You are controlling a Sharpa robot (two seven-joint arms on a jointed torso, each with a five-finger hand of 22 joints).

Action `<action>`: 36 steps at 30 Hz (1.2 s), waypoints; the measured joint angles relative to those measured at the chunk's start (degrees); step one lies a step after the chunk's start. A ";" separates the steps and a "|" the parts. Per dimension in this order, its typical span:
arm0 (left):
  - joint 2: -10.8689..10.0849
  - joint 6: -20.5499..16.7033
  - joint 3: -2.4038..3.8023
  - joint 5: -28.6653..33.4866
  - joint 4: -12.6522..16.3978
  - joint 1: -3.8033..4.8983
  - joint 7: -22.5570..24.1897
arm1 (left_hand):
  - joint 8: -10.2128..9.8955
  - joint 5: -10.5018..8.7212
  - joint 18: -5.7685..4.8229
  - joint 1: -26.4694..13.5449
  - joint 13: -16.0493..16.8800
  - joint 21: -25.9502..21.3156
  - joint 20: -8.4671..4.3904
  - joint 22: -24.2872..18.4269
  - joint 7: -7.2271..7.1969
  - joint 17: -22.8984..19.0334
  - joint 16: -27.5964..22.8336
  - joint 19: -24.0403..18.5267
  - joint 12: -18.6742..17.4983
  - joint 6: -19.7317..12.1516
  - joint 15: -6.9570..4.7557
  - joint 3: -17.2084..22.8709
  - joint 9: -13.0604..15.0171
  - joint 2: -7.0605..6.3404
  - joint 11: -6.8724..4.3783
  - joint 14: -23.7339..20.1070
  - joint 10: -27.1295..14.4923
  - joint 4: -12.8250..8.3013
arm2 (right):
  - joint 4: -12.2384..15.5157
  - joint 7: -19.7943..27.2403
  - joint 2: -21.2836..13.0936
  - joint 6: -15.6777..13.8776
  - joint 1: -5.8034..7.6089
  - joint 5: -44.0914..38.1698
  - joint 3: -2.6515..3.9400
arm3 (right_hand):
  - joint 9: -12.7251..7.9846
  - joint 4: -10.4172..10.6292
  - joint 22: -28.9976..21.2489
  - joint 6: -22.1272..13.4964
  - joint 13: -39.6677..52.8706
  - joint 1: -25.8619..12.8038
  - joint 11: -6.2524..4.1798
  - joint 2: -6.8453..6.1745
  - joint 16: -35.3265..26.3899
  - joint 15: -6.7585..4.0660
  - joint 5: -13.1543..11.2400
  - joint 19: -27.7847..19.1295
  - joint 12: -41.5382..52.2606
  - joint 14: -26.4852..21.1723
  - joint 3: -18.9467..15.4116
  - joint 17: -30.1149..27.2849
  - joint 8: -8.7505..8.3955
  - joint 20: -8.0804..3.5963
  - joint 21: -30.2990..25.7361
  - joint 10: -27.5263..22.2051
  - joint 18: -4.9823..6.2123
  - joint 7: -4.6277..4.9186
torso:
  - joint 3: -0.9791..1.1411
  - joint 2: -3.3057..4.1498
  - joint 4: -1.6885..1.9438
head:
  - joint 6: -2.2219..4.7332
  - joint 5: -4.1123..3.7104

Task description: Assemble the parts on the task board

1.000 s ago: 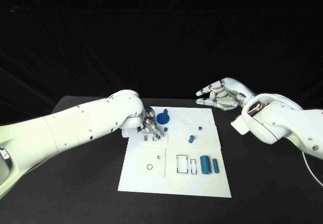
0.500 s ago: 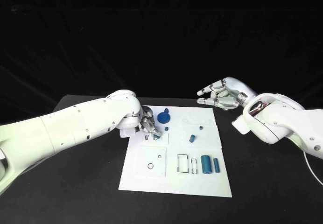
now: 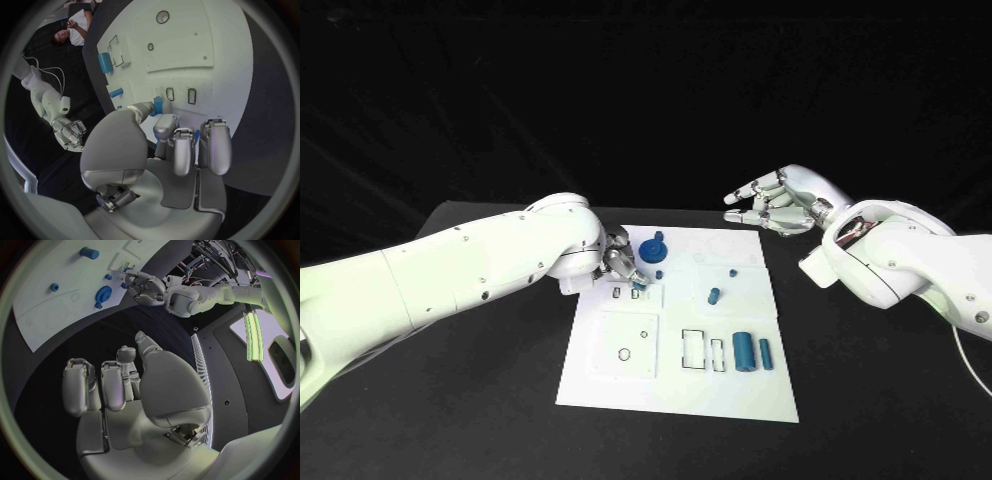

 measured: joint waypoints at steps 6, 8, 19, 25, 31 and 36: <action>-0.02 -0.20 -0.19 -1.42 0.04 -0.50 0.02 | 0.22 0.02 0.00 -0.01 -0.06 0.21 0.00 0.00 -0.12 0.00 0.00 0.00 0.00 -0.11 0.00 0.02 0.10 -0.01 0.00 0.00 0.00 -0.02 | 0.00 0.06 -0.02 0.27 0.00 0.07 -0.02 | 0.00 0.00 0.00 0.00 0.00 0.00 0.00 0.00 0.00 0.00 0.00 0.00 0.00 0.00 0.00 0.00 0.00 0.00 0.00 0.00 0.00 0.00 | -0.02 0.00 -0.02 | -0.11 0.11; -0.02 -0.13 -0.23 -1.88 0.01 -0.64 -0.02 | 0.23 0.02 0.00 -0.01 -0.11 0.21 0.00 0.00 -0.12 0.00 0.00 0.00 0.00 -0.12 0.00 0.02 0.10 -0.01 0.00 0.00 0.00 -0.02 | 0.00 0.07 -0.03 0.34 0.00 0.09 -0.02 | 0.00 0.00 0.00 0.00 -0.01 0.00 0.00 0.00 0.00 0.00 0.00 0.00 0.00 0.00 0.00 0.00 0.00 0.00 0.00 0.00 0.01 0.00 | -0.03 0.00 -0.02 | -0.14 0.17; -0.10 1.17 -0.28 -4.07 0.09 -0.92 -0.11 | 0.23 0.02 0.00 -0.68 -0.32 0.19 0.00 0.00 -0.12 -0.01 0.00 0.00 0.00 -0.12 0.00 0.46 0.11 -0.68 0.01 0.00 0.00 -0.46 | 0.00 0.14 -0.07 0.63 -0.01 0.23 -0.03 | 0.00 0.00 0.00 0.00 -0.01 0.00 0.00 0.00 0.00 0.00 0.00 0.00 0.00 0.00 0.00 0.00 0.00 0.00 0.00 0.00 0.00 0.00 | -0.01 -0.01 -0.08 | -0.21 0.64; -0.53 2.04 -0.27 -4.79 0.30 -0.97 -0.09 | 0.27 0.02 0.01 -0.97 -0.34 0.18 0.00 0.00 -0.11 -0.01 0.00 0.00 0.00 -0.13 0.00 0.77 0.14 -0.52 0.01 0.00 0.00 -0.77 | -0.01 0.17 -0.07 0.76 -0.01 0.26 -0.04 | 0.00 0.00 0.00 0.00 -0.01 0.00 0.00 0.00 0.00 0.00 0.00 0.00 0.00 0.00 0.00 0.00 0.00 0.00 0.00 0.00 0.01 0.00 | -0.02 -0.01 -0.09 | -0.29 0.70; -0.83 2.92 -0.27 -5.04 0.58 -1.04 -0.06 | 0.44 0.55 0.01 -1.03 -0.63 0.18 0.01 0.00 -0.11 -0.01 0.00 0.00 -0.02 -0.13 0.00 0.81 0.31 -0.46 0.01 0.00 0.00 -0.82 | -0.03 0.21 -0.07 0.87 -0.02 0.29 -0.04 | 0.00 0.00 0.00 0.00 -0.01 0.00 0.00 0.00 0.00 0.00 0.00 0.00 0.00 0.00 0.00 0.00 0.00 0.00 0.00 0.00 0.00 0.00 | -0.03 0.02 -0.09 | -0.33 0.70; -0.94 3.45 -0.23 -5.10 0.77 -1.07 -0.08 | 0.66 0.89 0.01 -1.34 -0.72 0.18 0.01 0.00 -0.10 -0.02 0.00 0.00 -0.27 -0.13 0.00 0.82 0.64 -0.16 0.01 0.00 0.00 -0.83 | -0.04 0.23 -0.08 0.95 -0.03 0.31 -0.05 | 0.00 0.00 0.00 0.00 -0.01 0.00 0.00 0.00 0.00 0.00 0.00 0.00 0.00 0.00 0.00 0.00 0.00 0.00 0.00 0.00 0.00 0.00 | -0.04 0.05 -0.09 | -0.14 0.57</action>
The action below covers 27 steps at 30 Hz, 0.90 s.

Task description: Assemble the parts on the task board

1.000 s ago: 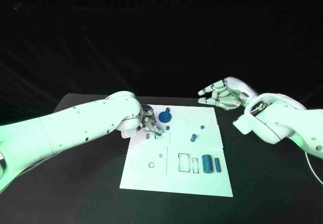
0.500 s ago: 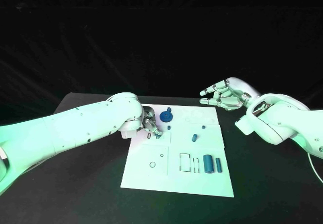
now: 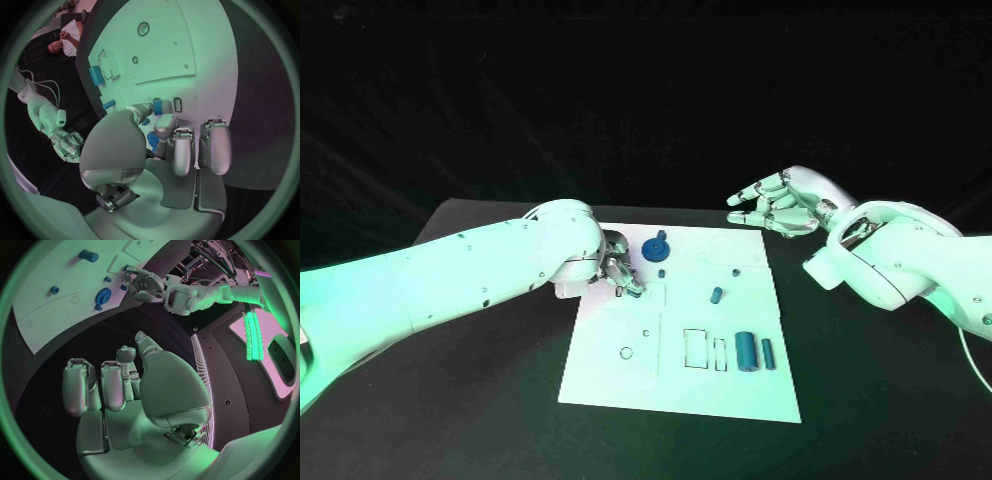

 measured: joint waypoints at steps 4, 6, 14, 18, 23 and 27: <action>0.02 0.19 0.02 -0.14 0.06 0.00 -0.08 | 0.00 0.26 0.00 -0.01 0.00 0.00 0.00 0.00 -0.02 0.00 0.00 0.00 0.00 0.02 0.00 0.01 0.01 0.00 0.00 0.00 0.00 0.00 | -0.02 0.02 0.00 0.06 -0.01 0.01 0.00 | -0.05 0.00 -0.11 0.00 0.00 0.00 0.00 0.00 0.00 0.00 0.23 0.00 0.00 0.00 0.00 -0.05 0.00 0.00 0.00 0.00 0.00 0.00 | 0.01 0.00 -0.01 | 0.01 -0.05; 0.08 0.24 0.03 -0.22 0.06 0.00 -0.13 | 0.01 0.27 0.00 -0.01 0.00 0.00 0.00 0.00 -0.02 0.00 0.00 0.00 0.00 0.03 0.00 0.01 0.03 -0.01 -0.05 0.00 0.05 -0.01 | -0.03 0.03 0.03 0.09 -0.01 0.02 0.00 | -0.05 0.00 -0.10 0.00 0.00 0.00 0.00 0.00 0.00 0.00 0.23 0.00 0.00 0.00 0.00 -0.05 0.00 0.00 0.00 0.00 0.00 0.00 | 0.01 0.00 -0.01 | -0.09 -0.05; 0.61 0.37 0.02 -0.37 -0.45 -0.01 -0.44 | 0.30 0.27 -0.01 -1.47 0.03 0.00 0.00 0.00 -0.14 0.00 0.00 0.00 0.00 0.32 0.00 0.34 0.19 0.37 -0.22 0.00 0.22 0.13 | -0.03 0.04 0.09 0.18 -0.02 0.03 0.00 | -0.05 0.00 -0.10 0.00 0.00 0.00 0.00 0.00 0.00 0.00 0.23 0.00 0.00 0.00 0.00 -0.05 0.00 0.00 0.00 0.00 0.00 0.00 | 0.04 0.00 -0.02 | -0.30 0.15; 0.94 0.57 0.02 -0.38 -0.79 0.03 -0.68 | 0.35 0.27 0.00 -2.80 0.10 0.00 0.00 0.00 -0.32 -0.01 0.00 0.00 0.00 0.57 0.00 1.36 0.49 1.14 -0.50 0.00 0.53 -0.57 | -0.03 0.04 0.10 0.22 -0.02 0.04 0.00 | -0.04 0.00 -0.10 0.00 0.00 0.00 0.00 0.00 0.00 0.00 0.23 0.00 0.00 0.00 0.00 -0.05 0.00 0.00 0.00 0.00 0.00 0.00 | 0.07 0.00 -0.04 | -0.36 0.23; 1.51 0.91 0.01 -0.33 -1.42 0.08 -1.05 | 0.78 0.26 -0.89 -6.27 1.03 0.27 0.00 0.00 -0.71 -0.01 0.00 0.00 1.15 1.14 0.00 2.75 0.85 2.20 -0.93 0.00 1.53 -1.98 | 0.01 0.04 0.08 0.27 -0.02 0.05 -0.01 | -0.04 0.00 -0.10 0.00 0.00 0.00 0.00 0.00 0.00 0.00 0.23 0.00 0.00 0.00 0.00 -0.05 0.00 0.00 0.00 0.00 0.00 0.00 | 0.09 0.01 -0.08 | -0.46 0.25; 1.98 1.19 -0.04 -0.32 -1.93 0.14 -1.38 | 0.99 0.26 -0.88 -9.02 1.38 0.61 0.00 0.00 -0.95 -0.01 0.00 0.00 1.47 1.57 -0.62 3.88 0.70 2.66 -1.04 -0.02 2.05 -5.19 | 0.05 0.04 0.06 0.32 -0.02 0.05 -0.01 | -0.04 0.00 -0.19 0.00 -0.13 0.00 0.00 0.00 0.00 0.00 0.23 0.00 0.00 0.00 0.00 -0.13 0.00 0.00 0.00 0.00 0.00 0.00 | 0.11 0.01 -0.08 | -0.49 0.19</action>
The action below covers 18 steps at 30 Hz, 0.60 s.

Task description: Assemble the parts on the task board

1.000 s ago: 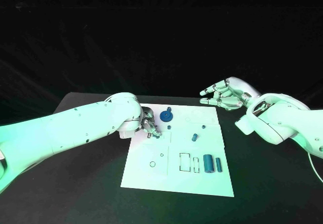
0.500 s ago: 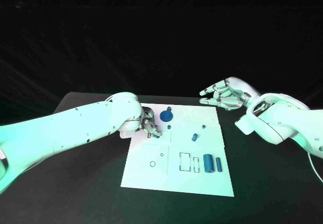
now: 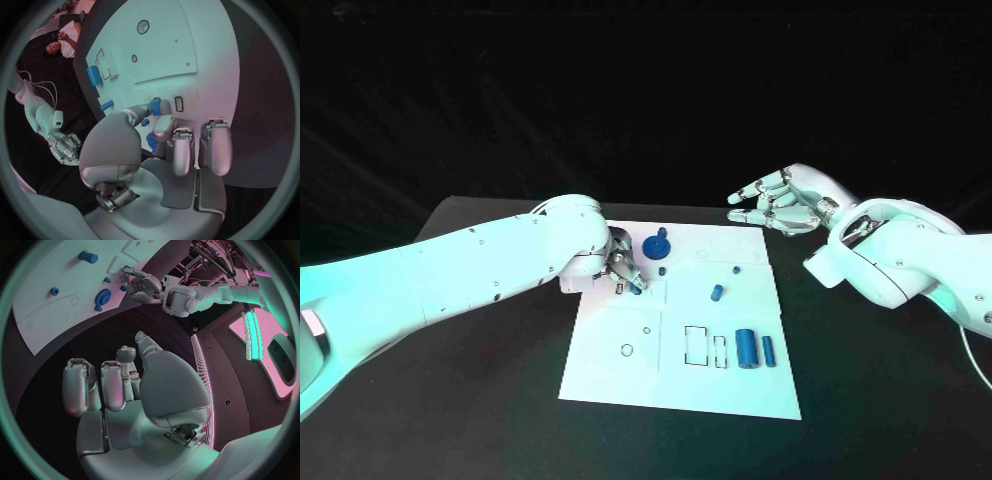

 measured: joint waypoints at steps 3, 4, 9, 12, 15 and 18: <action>0.32 0.24 -0.04 0.01 -0.30 0.06 -0.20 | 0.12 0.00 0.00 -0.56 0.08 0.00 -0.02 0.00 -0.18 0.00 0.00 0.02 0.11 0.24 0.00 -0.41 -0.08 0.28 -0.01 0.00 0.01 -0.88 | 0.04 0.00 0.00 0.05 0.00 0.00 0.00 | 0.00 0.00 0.00 0.00 0.00 0.00 0.00 0.00 0.00 0.00 0.00 0.00 0.00 0.00 0.00 0.00 0.00 0.00 0.00 0.00 0.00 0.00 | 0.00 0.01 0.00 | -0.01 -0.03; 0.41 0.29 -0.06 0.01 -0.39 0.08 -0.25 | 0.12 0.00 0.00 -0.56 0.15 0.00 -0.15 0.00 -0.12 0.00 0.00 0.15 0.12 0.31 0.00 -0.67 -0.13 0.28 -0.01 0.00 0.01 -1.23 | 0.04 0.00 0.00 0.06 0.00 0.00 0.00 | 0.00 0.00 0.00 0.00 0.00 0.00 0.00 0.00 0.00 0.00 0.00 0.00 0.00 0.00 0.00 0.00 0.00 0.00 0.00 0.00 0.00 0.00 | 0.00 0.01 -0.01 | -0.02 -0.04; 0.72 0.47 -0.14 0.01 -0.68 0.16 -0.51 | -0.29 0.00 0.01 -1.02 0.40 0.22 -0.43 0.05 -0.53 0.00 0.00 0.01 0.51 0.92 0.00 -2.44 -0.31 0.72 -0.22 0.00 0.23 -1.37 | 0.11 0.00 -0.03 0.16 0.00 0.01 0.00 | 0.00 0.00 0.00 0.00 0.00 0.00 0.00 0.00 0.00 0.00 0.00 0.00 0.00 0.00 0.00 -0.08 0.00 0.00 0.00 0.00 0.00 0.00 | -0.03 0.01 0.00 | -0.02 -0.13; 0.77 0.47 -0.17 0.00 -0.81 0.17 -0.64 | -0.56 0.00 0.00 -1.62 0.51 0.23 -0.43 0.04 -1.05 0.00 0.00 0.00 0.52 1.64 0.00 -3.73 -0.51 0.62 -0.34 0.00 0.34 -1.01 | 0.12 0.00 -0.05 0.21 0.00 0.02 0.00 | 0.00 0.00 0.00 0.00 0.00 0.00 0.00 0.00 0.00 0.00 0.00 0.00 0.00 0.00 0.00 -0.07 0.00 0.00 0.00 0.00 0.00 0.00 | -0.04 0.01 0.00 | -0.03 -0.14; 0.82 0.47 -0.21 -0.07 -0.89 0.17 -0.74 | -0.71 0.01 0.00 -2.44 0.73 0.50 -0.43 0.04 -1.45 0.00 0.00 0.00 0.83 2.24 -0.20 -5.56 -0.51 0.80 -0.41 0.19 0.40 -0.50 | 0.15 0.00 -0.08 0.27 0.00 0.03 0.00 | 0.00 0.00 0.00 0.00 0.00 0.00 0.00 0.00 0.00 0.00 0.00 0.00 0.00 0.00 0.00 -0.08 0.00 0.00 -0.01 0.00 0.00 0.00 | -0.05 0.01 0.01 | -0.06 -0.14; 0.86 0.45 -0.25 -0.14 -1.01 0.14 -0.82 | -0.71 -0.11 0.00 -3.70 0.78 0.50 -0.43 0.04 -1.57 0.03 0.00 0.00 0.83 3.06 -0.20 -7.93 -0.51 0.54 -0.41 0.19 0.40 0.40 | 0.17 0.00 -0.10 0.33 0.00 0.03 0.00 | 0.01 0.00 -0.14 0.00 -0.14 0.00 0.00 0.00 -0.22 0.00 0.00 -0.21 0.00 0.00 0.00 -0.13 0.00 -0.21 -0.26 0.00 0.00 0.00 | -0.08 0.00 0.03 | -0.09 -0.17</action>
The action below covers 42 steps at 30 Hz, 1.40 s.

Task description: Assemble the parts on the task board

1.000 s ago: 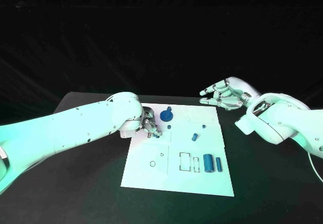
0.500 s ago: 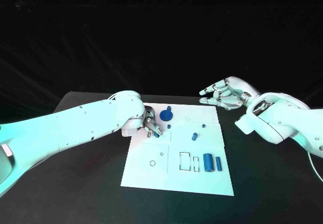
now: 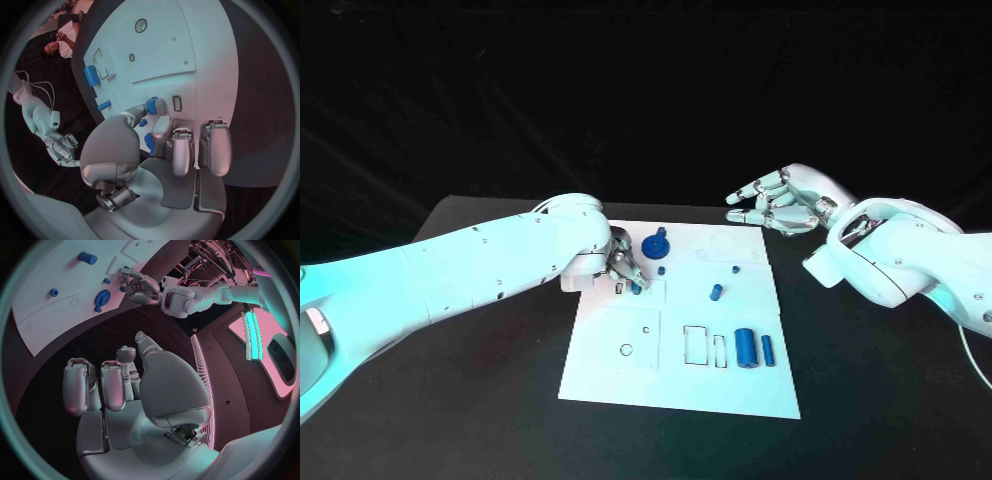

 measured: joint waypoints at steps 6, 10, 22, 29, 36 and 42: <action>0.06 -0.06 -0.08 -0.03 -0.08 -0.09 -0.17 | 0.03 -0.28 0.00 -2.66 -0.56 0.00 0.00 0.00 -0.04 0.02 0.00 0.00 0.00 0.39 -0.14 -6.19 -0.18 -1.10 0.00 -0.14 0.00 2.50 | 0.01 -0.02 -0.04 0.26 0.00 0.02 0.00 | 0.00 0.17 -0.26 0.00 -0.06 0.00 0.00 0.00 0.00 0.00 0.00 -0.21 0.00 0.00 -0.17 -0.07 0.00 0.21 0.00 0.00 0.90 0.00 | 0.01 -0.01 0.03 | -0.01 -0.02; 0.06 -0.08 -0.08 -0.03 -0.08 -0.10 -0.24 | 0.04 -0.28 0.00 -2.71 -0.62 0.00 0.00 -0.01 -0.04 0.01 0.00 0.00 -0.07 0.40 -0.20 -8.99 -0.26 -1.16 0.00 -0.20 0.00 3.27 | 0.01 -0.06 -0.06 0.44 0.00 0.02 0.00 | 0.00 0.17 -0.34 0.00 -0.12 0.00 0.00 0.00 0.00 0.00 0.00 -0.21 0.00 0.00 -0.17 -0.18 0.00 0.21 -0.20 0.00 0.90 0.00 | -0.01 -0.03 0.02 | 0.04 0.03; -1.15 -0.45 0.18 0.08 1.15 -0.32 -0.26 | 0.03 -3.85 0.00 -2.11 -0.83 0.00 -0.20 -0.01 -0.07 0.01 0.00 0.21 -0.22 0.38 -0.20 -16.46 -0.54 -0.56 0.01 -0.20 0.00 5.63 | -0.02 -0.09 -0.10 0.85 0.00 0.04 0.00 | 0.00 0.17 -0.46 0.00 -0.21 0.00 0.00 0.00 -0.22 0.00 0.00 -0.21 -0.23 0.00 -0.16 -0.21 0.00 0.21 -0.23 0.00 0.89 0.00 | -0.01 -0.03 0.00 | 0.17 0.01; -3.33 -1.49 1.70 0.14 3.08 -0.53 -0.31 | -0.31 -7.64 0.00 -1.27 -2.23 -0.38 -0.20 -0.02 0.14 0.00 0.00 0.21 -1.67 0.18 -0.20 -20.72 -1.34 0.29 0.00 -0.20 -0.64 7.55 | -0.10 -0.09 -0.09 0.95 0.00 0.05 0.00 | -0.05 0.17 -0.60 0.00 -0.20 0.00 0.00 0.00 -0.22 0.00 0.00 -0.36 -0.23 0.00 -0.17 -0.38 0.00 0.06 -0.23 0.00 0.90 0.00 | 0.01 -0.01 -0.03 | 0.42 0.15; -5.17 -2.16 3.23 0.29 4.69 1.15 -0.35 | -0.66 -8.41 0.01 0.25 -4.58 -1.15 -0.20 -0.02 0.66 0.00 0.00 0.21 -3.88 -0.34 -0.20 -22.79 -1.98 0.46 0.24 -0.20 -2.07 8.19 | -0.22 -0.08 -0.07 0.98 0.00 0.06 -0.02 | -0.05 0.16 -0.60 0.00 -0.20 0.00 0.00 0.00 -0.22 0.00 0.00 -0.41 -0.23 0.00 -0.16 -0.39 0.00 0.01 -0.23 0.00 0.90 0.00 | 0.01 -0.01 -0.03 | 0.55 0.05; -5.54 -1.97 3.85 1.09 3.21 3.80 -0.35 | -2.47 -8.51 0.00 2.89 -8.81 -2.22 -0.17 -0.02 1.77 -0.01 0.00 0.17 -7.76 -2.10 0.05 -25.36 -3.94 1.61 1.10 -0.17 -4.69 8.23 | -0.43 -0.07 0.04 0.99 0.00 0.07 -0.05 | -0.04 0.16 -0.60 0.00 -0.20 0.00 0.00 0.00 -0.22 0.00 0.00 -0.41 -0.23 0.00 -0.16 -0.38 0.00 0.01 -0.23 0.00 0.90 0.00 | 0.00 0.00 -0.03 | 0.66 -0.04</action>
